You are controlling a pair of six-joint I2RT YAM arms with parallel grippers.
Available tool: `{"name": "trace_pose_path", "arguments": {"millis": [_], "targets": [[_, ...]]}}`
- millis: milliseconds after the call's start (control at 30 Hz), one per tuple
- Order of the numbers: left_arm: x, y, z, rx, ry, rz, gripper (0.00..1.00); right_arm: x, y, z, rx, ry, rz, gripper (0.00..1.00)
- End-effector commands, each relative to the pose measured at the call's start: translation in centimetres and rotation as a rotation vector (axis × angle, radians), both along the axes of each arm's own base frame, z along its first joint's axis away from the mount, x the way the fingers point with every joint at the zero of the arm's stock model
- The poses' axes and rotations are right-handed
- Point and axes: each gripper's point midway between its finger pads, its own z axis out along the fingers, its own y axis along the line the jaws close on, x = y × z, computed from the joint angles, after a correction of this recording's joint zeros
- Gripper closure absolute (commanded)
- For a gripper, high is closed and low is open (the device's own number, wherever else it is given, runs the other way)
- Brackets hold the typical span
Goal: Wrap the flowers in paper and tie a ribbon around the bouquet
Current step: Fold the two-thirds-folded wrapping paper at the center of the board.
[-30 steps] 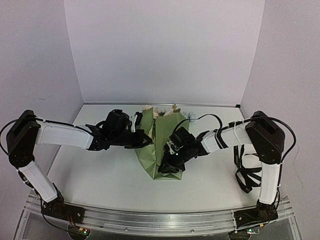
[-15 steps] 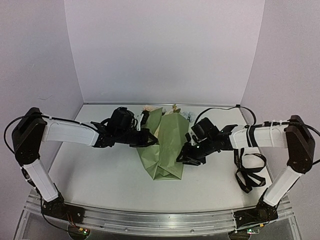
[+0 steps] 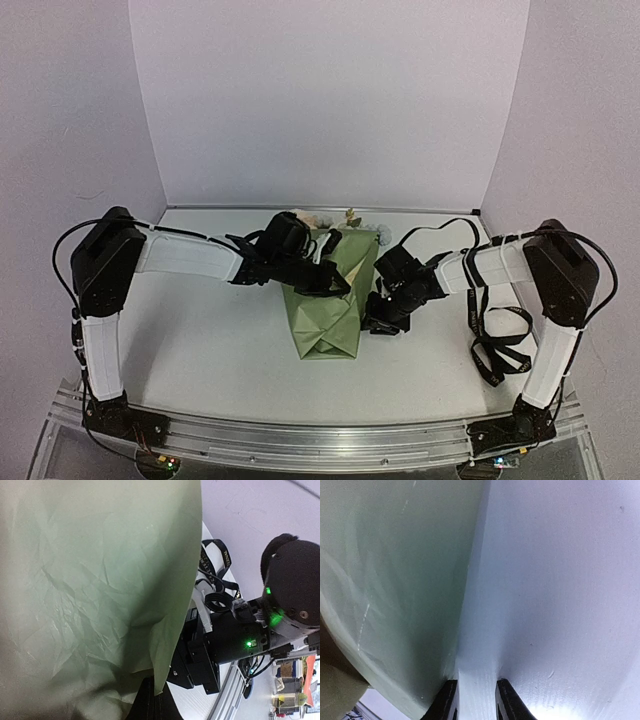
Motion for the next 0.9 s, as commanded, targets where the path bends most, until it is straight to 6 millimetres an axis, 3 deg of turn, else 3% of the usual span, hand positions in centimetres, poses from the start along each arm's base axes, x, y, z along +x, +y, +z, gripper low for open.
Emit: {"name": "trace_pose_path", "arguments": {"millis": [0, 200, 400, 600, 700, 867], "targets": [[-1.6, -1.5, -0.6, 0.012, 0.041, -0.119, 1.00, -0.7, 0.3, -1.0, -0.058, 0.007, -0.064, 0.73], [-2.1, -1.2, -2.7, 0.062, 0.088, -0.124, 0.99, -2.1, -3.1, -0.9, -0.130, -0.044, -0.127, 0.68], [-1.9, -1.1, -3.8, 0.090, 0.106, -0.123, 0.99, -1.5, -3.7, 3.1, -0.010, -0.099, -0.110, 0.56], [-0.6, -1.2, -3.5, 0.085, 0.103, -0.103, 0.98, 1.9, -2.7, 8.8, 0.139, -0.185, -0.130, 0.38], [-0.2, -1.2, -3.3, 0.080, 0.105, -0.099, 0.98, 4.2, -2.4, 10.3, 0.197, -0.194, -0.176, 0.27], [0.3, -1.0, -3.3, 0.072, 0.110, -0.093, 0.98, 6.5, -0.9, 11.4, 0.251, -0.196, -0.193, 0.23]]}}
